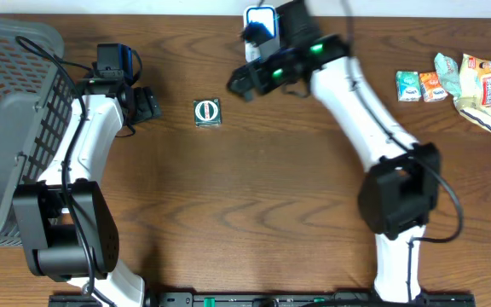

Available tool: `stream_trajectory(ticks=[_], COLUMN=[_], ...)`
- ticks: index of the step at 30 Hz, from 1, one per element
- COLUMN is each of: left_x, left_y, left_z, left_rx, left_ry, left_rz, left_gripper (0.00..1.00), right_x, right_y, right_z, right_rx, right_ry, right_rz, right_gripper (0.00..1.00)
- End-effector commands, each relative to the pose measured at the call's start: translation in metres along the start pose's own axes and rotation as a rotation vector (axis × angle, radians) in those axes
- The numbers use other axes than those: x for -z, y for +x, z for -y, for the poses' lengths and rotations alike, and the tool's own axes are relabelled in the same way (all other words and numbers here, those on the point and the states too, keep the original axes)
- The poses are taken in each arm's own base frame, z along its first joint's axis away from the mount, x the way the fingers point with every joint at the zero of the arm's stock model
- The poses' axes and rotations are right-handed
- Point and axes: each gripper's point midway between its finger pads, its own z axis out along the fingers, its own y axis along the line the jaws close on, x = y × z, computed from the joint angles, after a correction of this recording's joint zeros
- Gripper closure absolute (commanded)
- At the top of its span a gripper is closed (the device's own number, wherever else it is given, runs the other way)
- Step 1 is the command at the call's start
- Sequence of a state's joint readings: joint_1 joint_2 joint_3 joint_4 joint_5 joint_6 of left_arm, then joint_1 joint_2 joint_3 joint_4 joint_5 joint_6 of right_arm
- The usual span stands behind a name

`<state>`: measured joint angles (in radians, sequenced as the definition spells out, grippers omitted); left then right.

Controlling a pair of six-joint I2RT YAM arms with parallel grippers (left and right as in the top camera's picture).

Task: Scan the item barcode
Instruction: 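Reach the right gripper to the green Zam-Buk tin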

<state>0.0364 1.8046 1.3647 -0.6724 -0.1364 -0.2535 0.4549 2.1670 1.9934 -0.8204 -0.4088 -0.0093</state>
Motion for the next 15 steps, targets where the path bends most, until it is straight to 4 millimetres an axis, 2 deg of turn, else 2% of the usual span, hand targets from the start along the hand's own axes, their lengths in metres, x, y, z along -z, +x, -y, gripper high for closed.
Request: stream_trajectory(ticks=[1, 3, 8, 13, 15], left_x=[-0.001, -0.001, -0.001, -0.001, -0.001], left_y=[0.002, 0.002, 0.002, 0.002, 0.002], left_z=[-0.001, -0.001, -0.001, -0.001, -0.001], left_rx=[-0.015, -0.015, -0.015, -0.015, -0.015], left_ry=[-0.007, -0.007, -0.007, -0.007, -0.007], left_rz=[-0.004, -0.004, -0.004, -0.004, -0.004], left_gripper=[0.02, 0.02, 0.03, 0.02, 0.02], right_x=[-0.037, -0.049, -0.066, -0.072, -0.074], right_y=[0.018, 0.021, 0.024, 0.027, 0.024], right_z=[0.006, -0.007, -0.033, -0.054, -0.055], right_rx=[-0.117, -0.092, -0.046, -0.014, -0.004], right_ry=[0.181, 0.176, 0.146, 0.114, 0.133], right_rz=[-0.054, -0.065, -0.068, -0.074, -0.059], right_gripper=[0.01, 0.01, 0.01, 0.01, 0.01])
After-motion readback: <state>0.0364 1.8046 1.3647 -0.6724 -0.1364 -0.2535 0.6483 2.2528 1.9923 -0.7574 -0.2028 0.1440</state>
